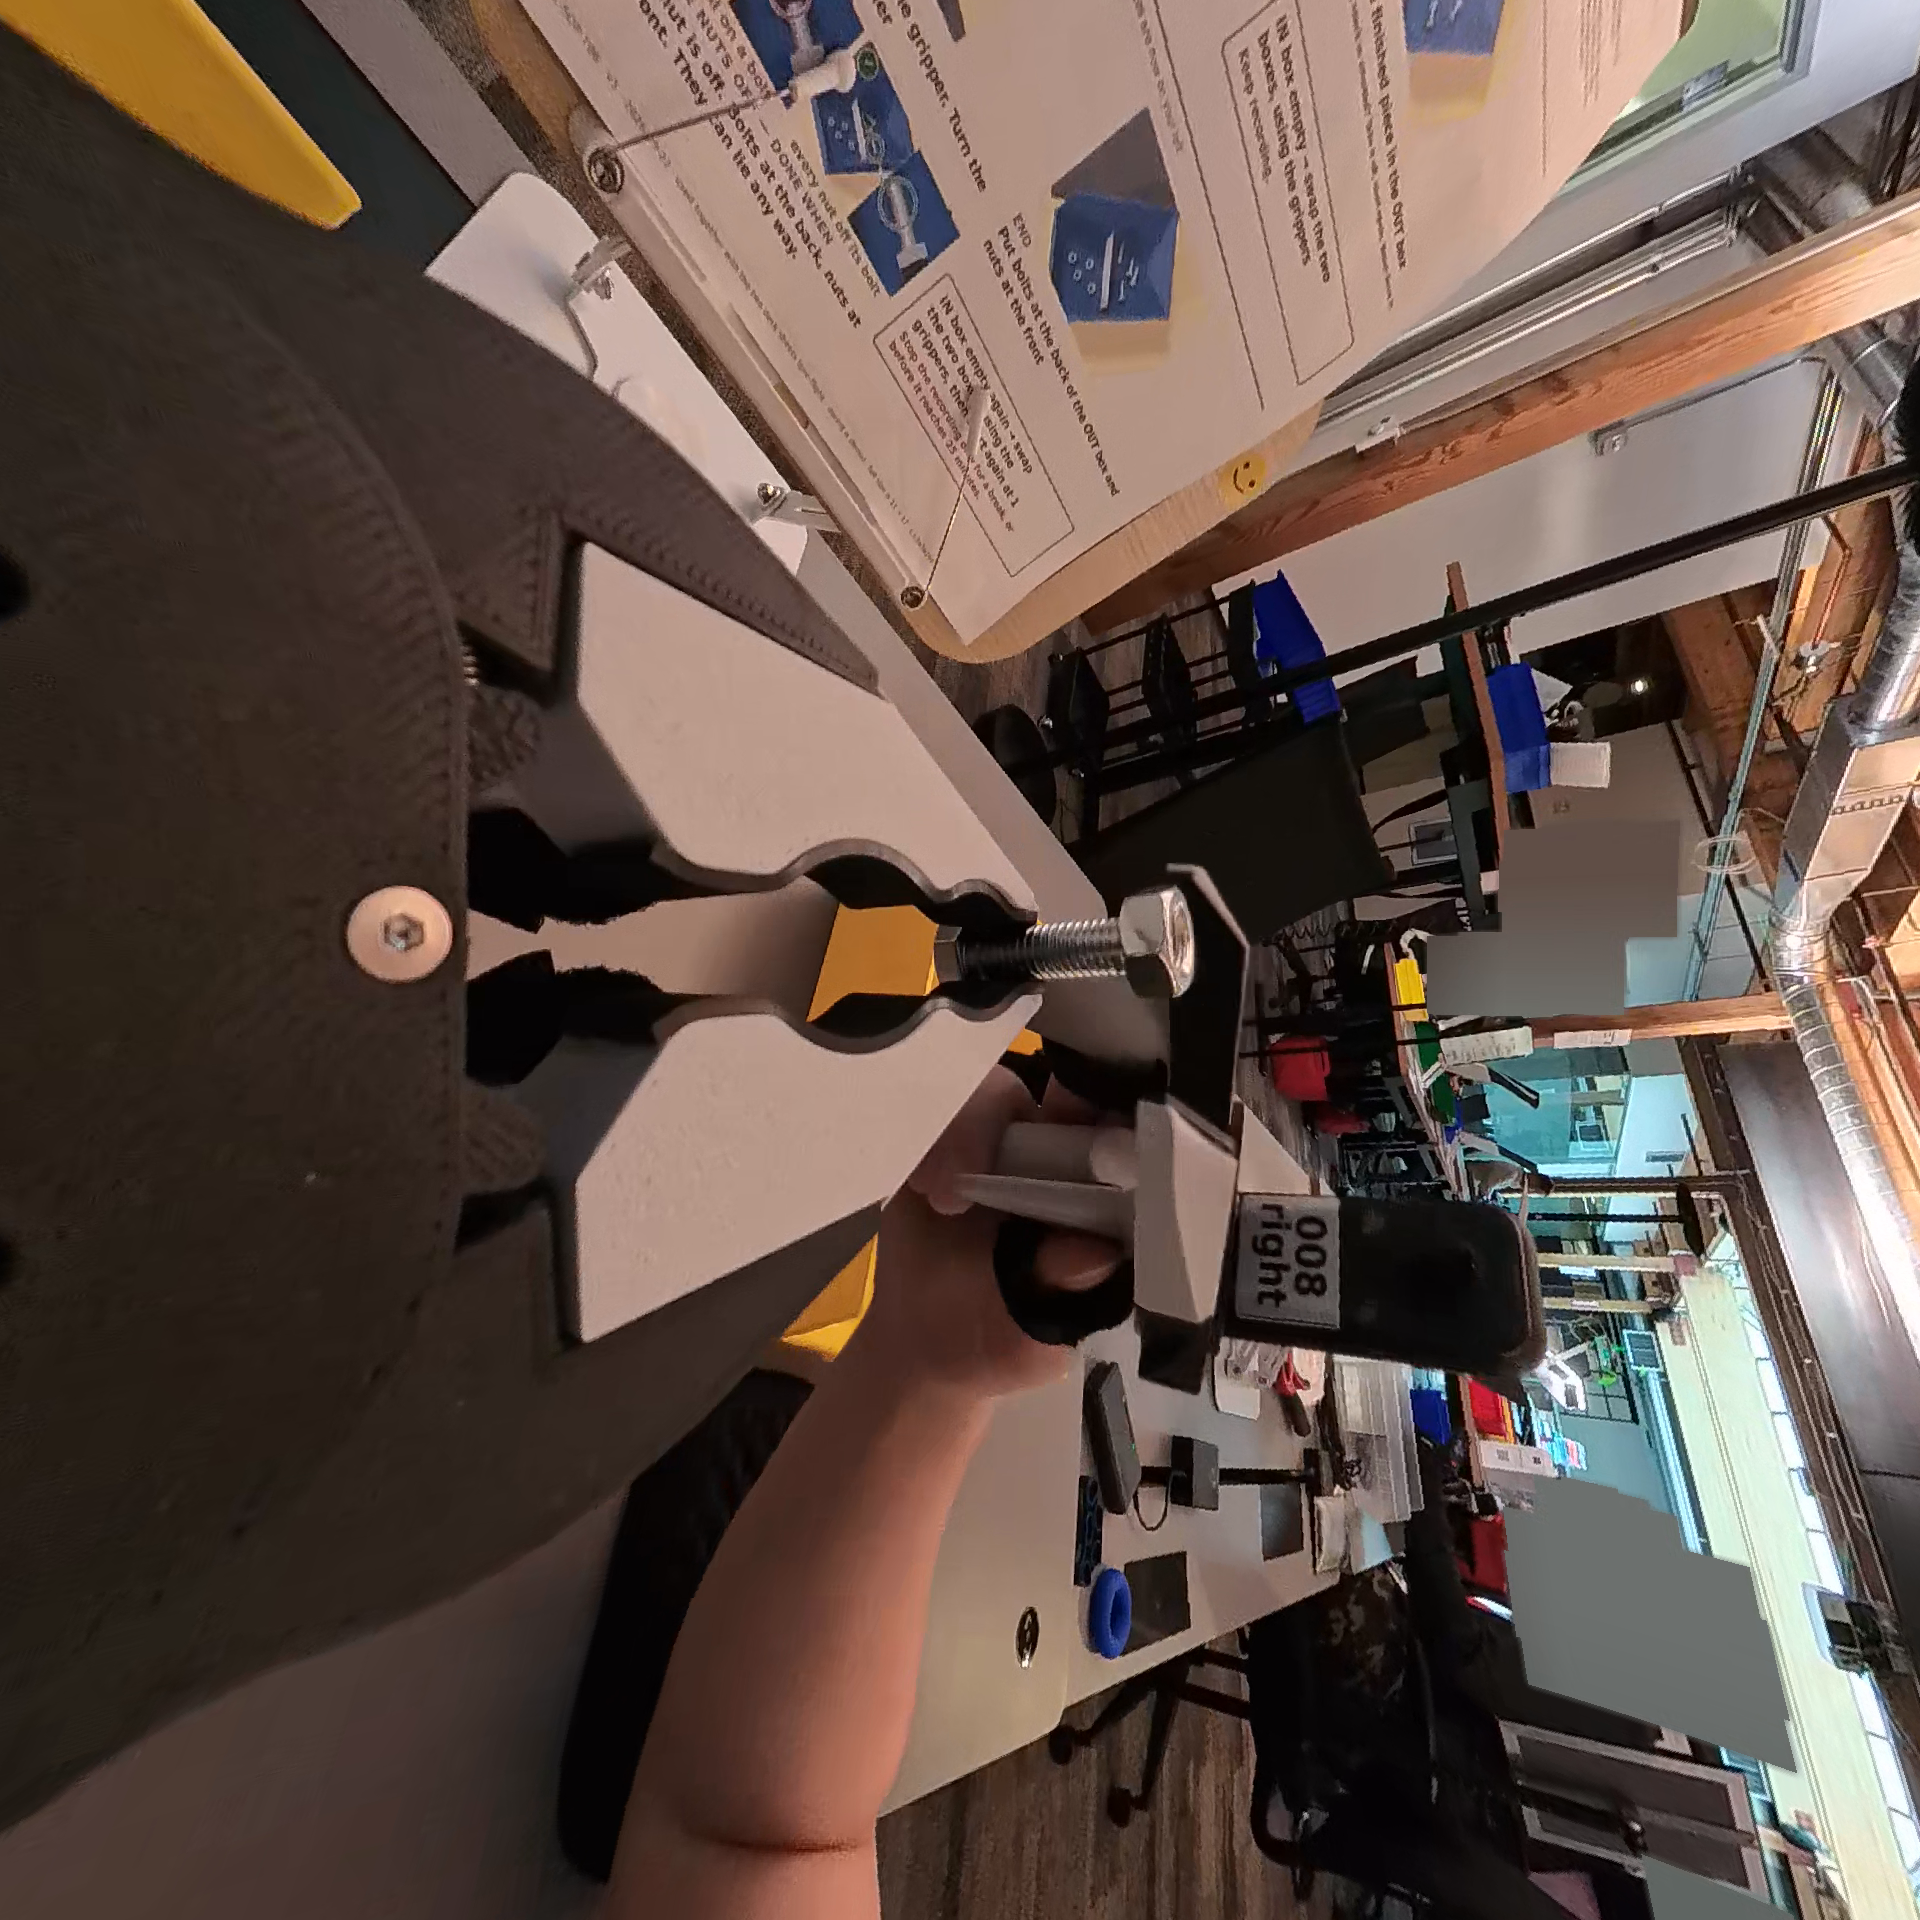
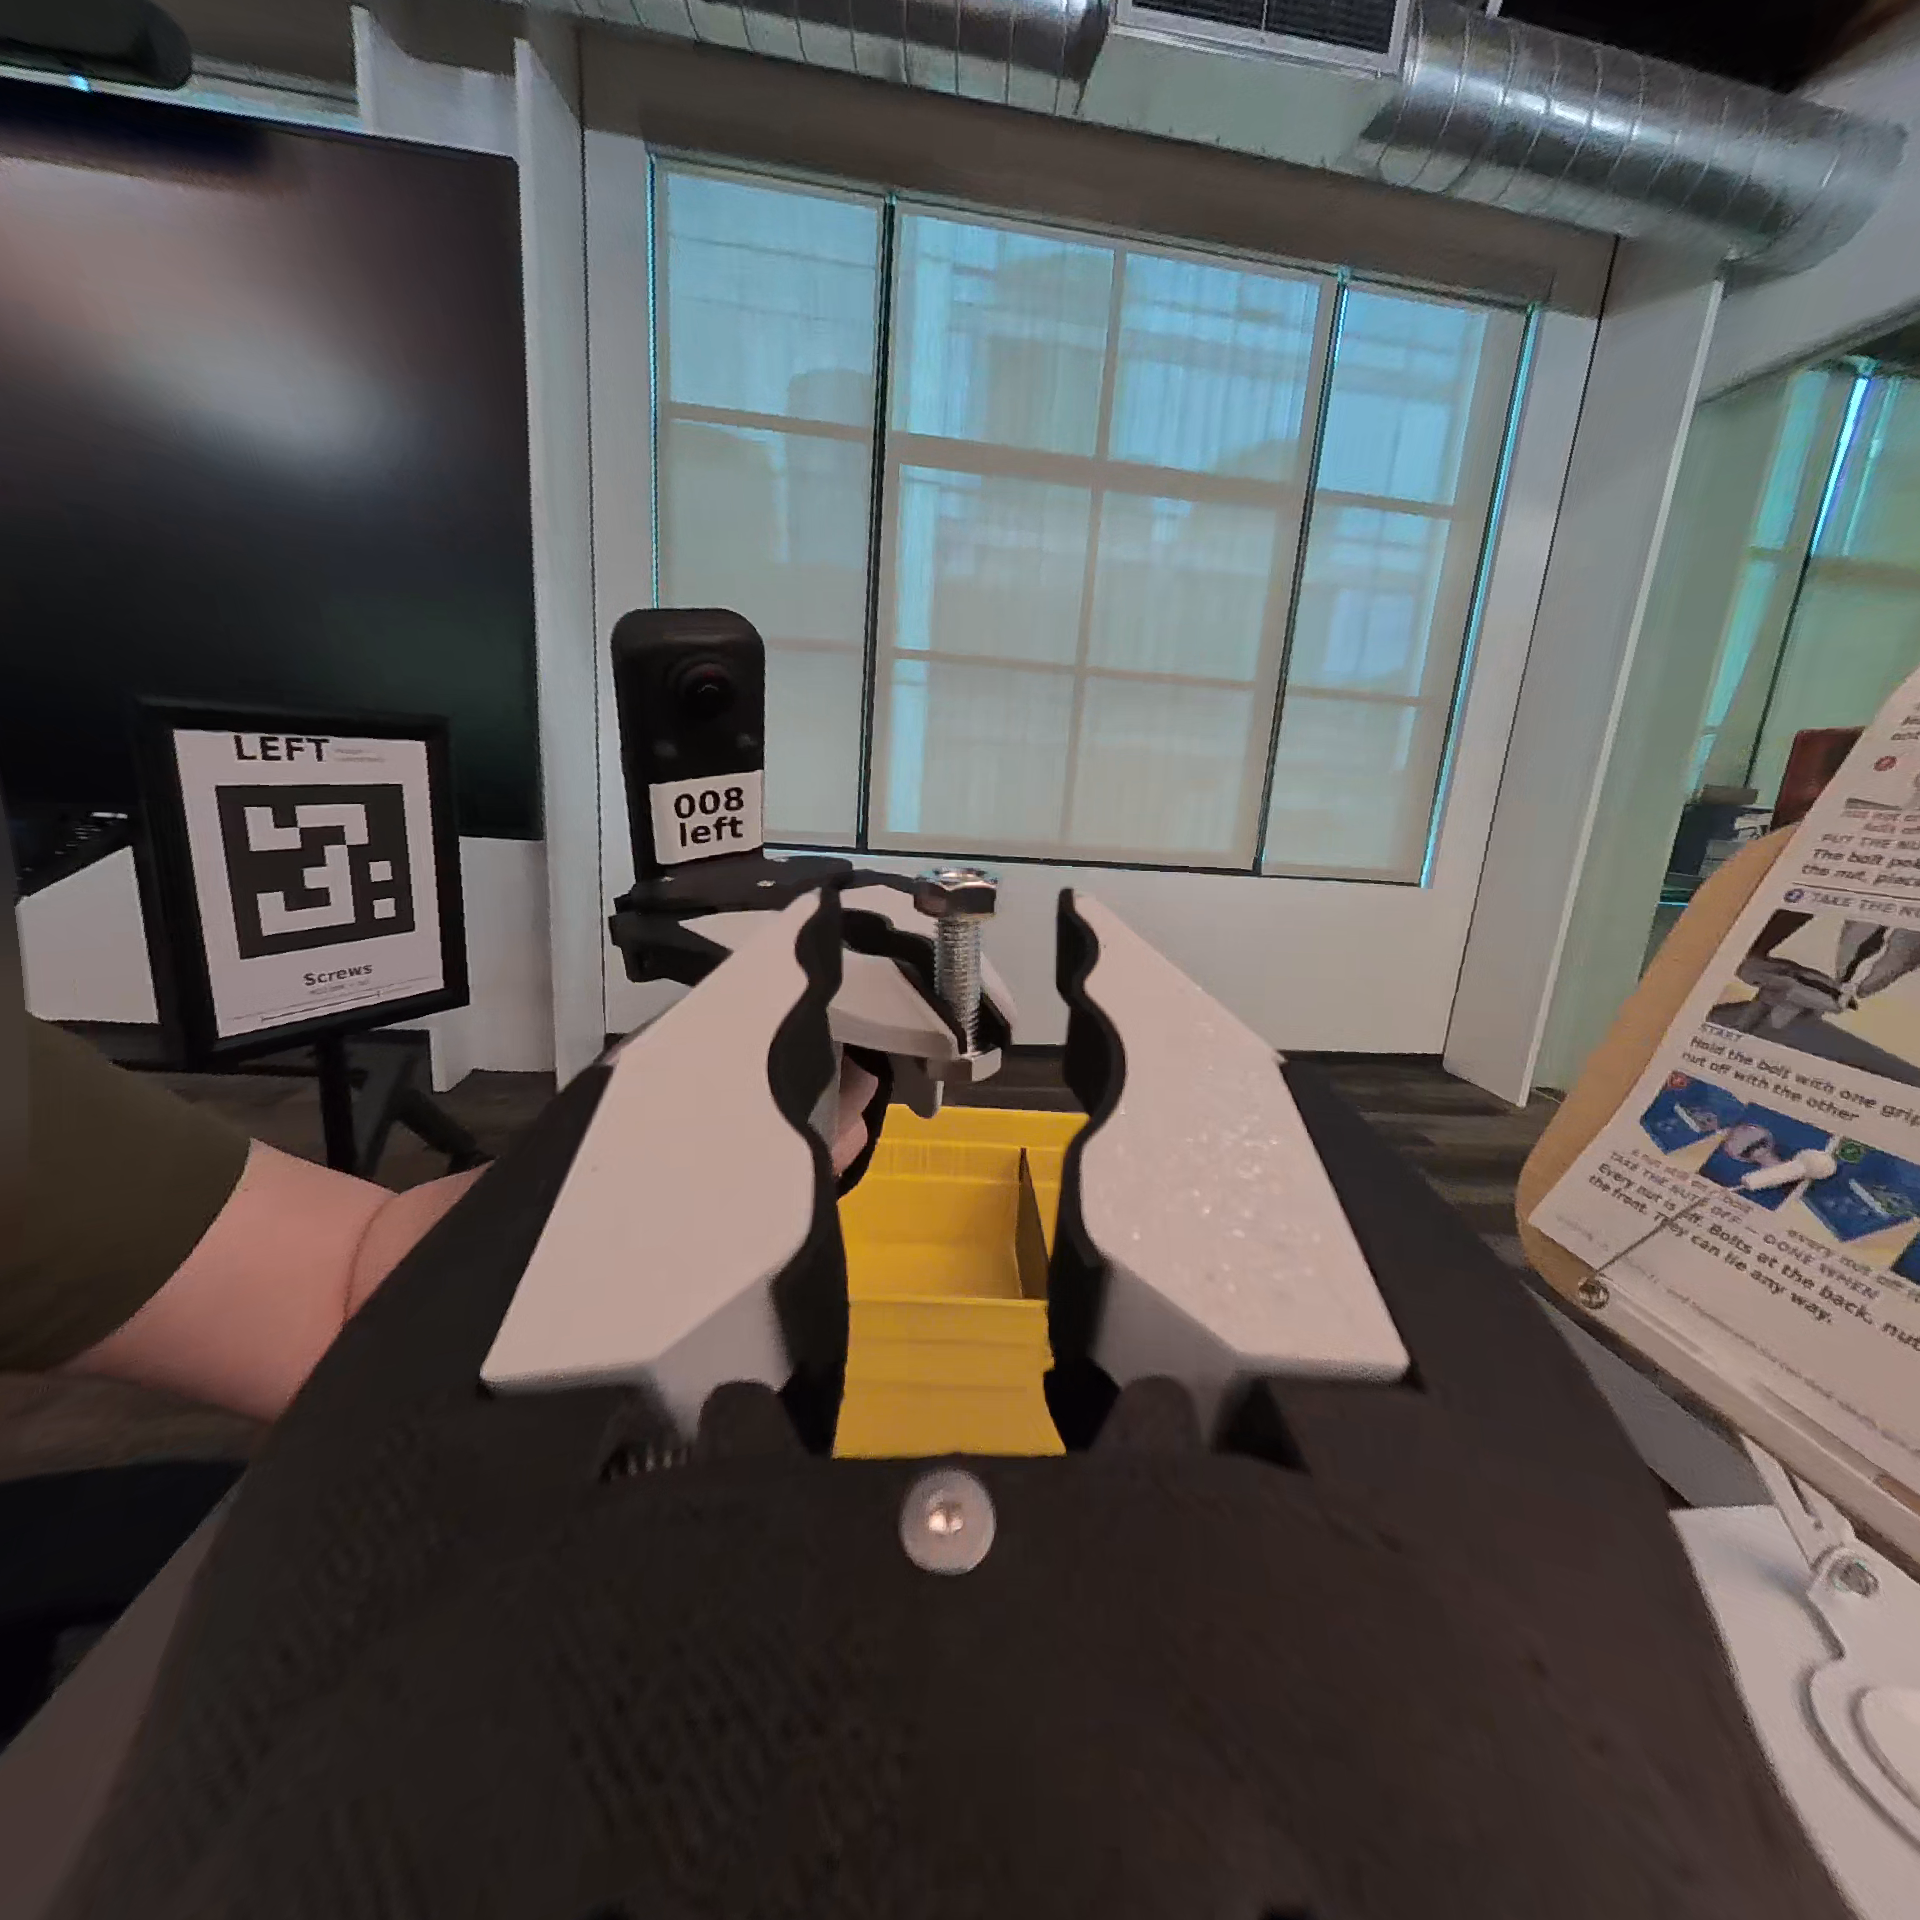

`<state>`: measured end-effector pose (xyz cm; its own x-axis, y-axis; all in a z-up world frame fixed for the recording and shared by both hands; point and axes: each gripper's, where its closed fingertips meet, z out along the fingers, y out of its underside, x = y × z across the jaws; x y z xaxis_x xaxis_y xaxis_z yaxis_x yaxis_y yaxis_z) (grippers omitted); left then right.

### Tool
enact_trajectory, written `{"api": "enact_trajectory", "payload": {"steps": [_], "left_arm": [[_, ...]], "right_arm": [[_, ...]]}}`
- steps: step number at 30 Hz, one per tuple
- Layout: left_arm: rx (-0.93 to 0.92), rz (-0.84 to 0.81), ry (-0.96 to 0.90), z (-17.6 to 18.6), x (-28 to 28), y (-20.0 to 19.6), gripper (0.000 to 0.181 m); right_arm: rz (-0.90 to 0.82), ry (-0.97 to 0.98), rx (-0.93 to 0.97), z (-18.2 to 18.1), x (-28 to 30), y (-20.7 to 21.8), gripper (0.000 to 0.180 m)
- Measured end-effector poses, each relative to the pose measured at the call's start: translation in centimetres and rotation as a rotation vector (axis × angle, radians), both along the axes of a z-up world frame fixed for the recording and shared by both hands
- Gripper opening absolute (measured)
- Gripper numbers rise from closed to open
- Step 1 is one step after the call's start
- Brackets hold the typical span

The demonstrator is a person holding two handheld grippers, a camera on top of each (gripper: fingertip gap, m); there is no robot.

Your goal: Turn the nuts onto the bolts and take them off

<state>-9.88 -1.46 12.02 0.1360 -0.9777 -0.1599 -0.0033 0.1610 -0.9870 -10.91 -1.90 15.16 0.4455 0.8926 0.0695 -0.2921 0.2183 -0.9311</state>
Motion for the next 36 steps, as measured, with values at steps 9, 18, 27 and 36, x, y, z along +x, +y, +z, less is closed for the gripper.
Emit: {"api": "enact_trajectory", "payload": {"steps": [9,18,27,36], "left_arm": [[0.003,0.024,0.003,-0.1,-0.2,0.5,0.007],[-0.003,0.014,0.011,-0.2,-0.1,0.4,0.007],[-0.061,-0.177,0.050,-0.9,0.8,-2.5,0.008],[-0.054,-0.174,0.068,-1.3,1.1,-2.6,0.008]], "right_arm": [[-0.022,-0.048,0.058,-0.1,-0.8,-0.6,0.038],[-0.077,-0.071,0.065,-0.2,-0.3,0.0,0.035],[0.140,-0.129,-0.034,-0.9,-0.3,-1.8,0.034],[0.138,-0.118,-0.050,-1.1,-0.2,-1.3,0.017]]}}
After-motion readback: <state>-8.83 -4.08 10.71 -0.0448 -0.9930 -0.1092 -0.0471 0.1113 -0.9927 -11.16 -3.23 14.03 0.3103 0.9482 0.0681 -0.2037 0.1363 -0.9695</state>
